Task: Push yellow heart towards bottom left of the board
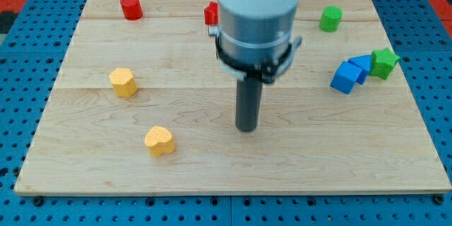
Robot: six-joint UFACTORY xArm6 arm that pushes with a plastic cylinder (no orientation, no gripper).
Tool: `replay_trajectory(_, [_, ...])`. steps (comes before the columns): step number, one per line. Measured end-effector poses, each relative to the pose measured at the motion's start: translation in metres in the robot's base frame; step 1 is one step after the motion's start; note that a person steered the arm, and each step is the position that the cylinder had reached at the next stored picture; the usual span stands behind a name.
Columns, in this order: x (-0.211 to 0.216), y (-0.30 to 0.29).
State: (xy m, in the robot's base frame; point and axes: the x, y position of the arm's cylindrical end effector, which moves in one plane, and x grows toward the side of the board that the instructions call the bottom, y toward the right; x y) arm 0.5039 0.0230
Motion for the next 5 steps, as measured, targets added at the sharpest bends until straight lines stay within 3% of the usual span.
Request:
replay_trajectory(2, [0.021,-0.068])
replay_trajectory(5, [0.023,-0.119])
